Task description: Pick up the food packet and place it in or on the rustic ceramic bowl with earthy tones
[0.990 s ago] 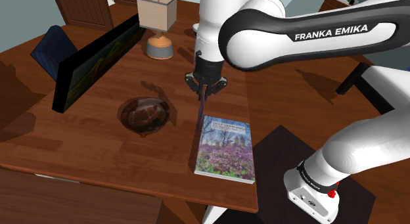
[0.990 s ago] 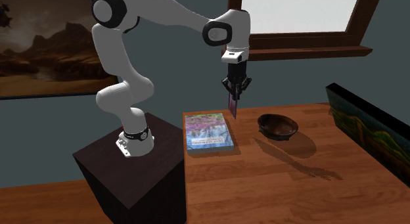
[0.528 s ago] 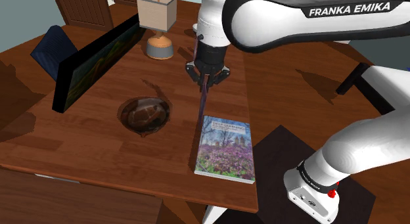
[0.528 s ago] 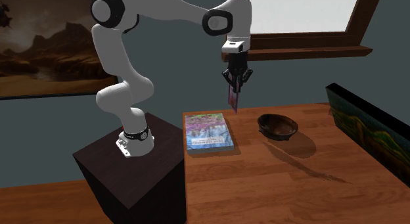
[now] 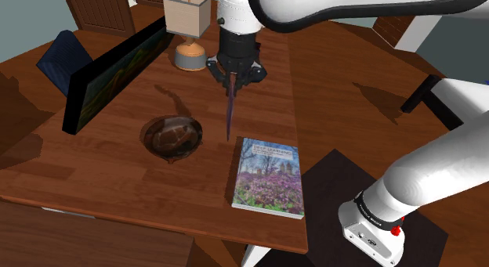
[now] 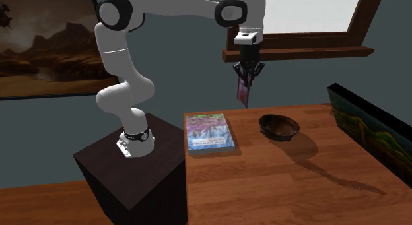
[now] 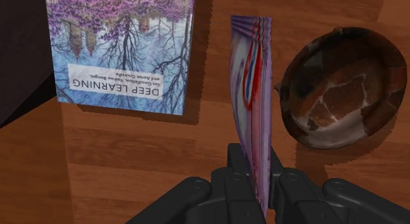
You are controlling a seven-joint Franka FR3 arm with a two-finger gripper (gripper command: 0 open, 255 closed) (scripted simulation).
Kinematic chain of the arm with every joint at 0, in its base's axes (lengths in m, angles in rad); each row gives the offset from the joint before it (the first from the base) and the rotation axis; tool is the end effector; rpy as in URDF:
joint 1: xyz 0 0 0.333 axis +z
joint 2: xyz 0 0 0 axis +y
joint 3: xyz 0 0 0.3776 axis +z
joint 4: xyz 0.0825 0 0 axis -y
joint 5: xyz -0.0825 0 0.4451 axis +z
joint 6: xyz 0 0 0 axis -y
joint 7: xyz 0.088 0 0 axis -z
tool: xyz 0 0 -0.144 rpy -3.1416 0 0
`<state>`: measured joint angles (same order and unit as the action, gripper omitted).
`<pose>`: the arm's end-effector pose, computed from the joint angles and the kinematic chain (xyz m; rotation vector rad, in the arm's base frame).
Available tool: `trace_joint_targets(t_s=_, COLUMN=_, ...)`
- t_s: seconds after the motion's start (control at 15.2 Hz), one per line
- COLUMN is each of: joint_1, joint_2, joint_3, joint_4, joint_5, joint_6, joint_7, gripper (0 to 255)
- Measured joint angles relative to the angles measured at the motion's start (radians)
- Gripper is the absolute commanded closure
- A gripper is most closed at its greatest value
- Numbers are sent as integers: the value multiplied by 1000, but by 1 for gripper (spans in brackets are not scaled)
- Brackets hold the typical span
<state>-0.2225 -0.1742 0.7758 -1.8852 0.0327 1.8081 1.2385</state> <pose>0.4804 0.3307 0.5733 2.9315 -1.0648 0.1562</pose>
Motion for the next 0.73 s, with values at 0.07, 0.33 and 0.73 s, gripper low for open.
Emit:
trace_joint_targets(t_s=0.07, joint_1=-4, joint_2=45, joint_3=17, joint_4=45, joint_5=-32, joint_6=-13, joint_7=22, gripper=255)
trace_joint_targets(t_s=0.33, joint_1=35, joint_2=297, joint_3=78, joint_4=287, joint_5=-220, joint_6=-94, joint_7=140, gripper=255)
trace_joint_targets(t_s=0.73, joint_1=286, joint_2=669, joint_3=35, joint_4=778, joint_5=-482, joint_6=-305, joint_7=219, gripper=255)
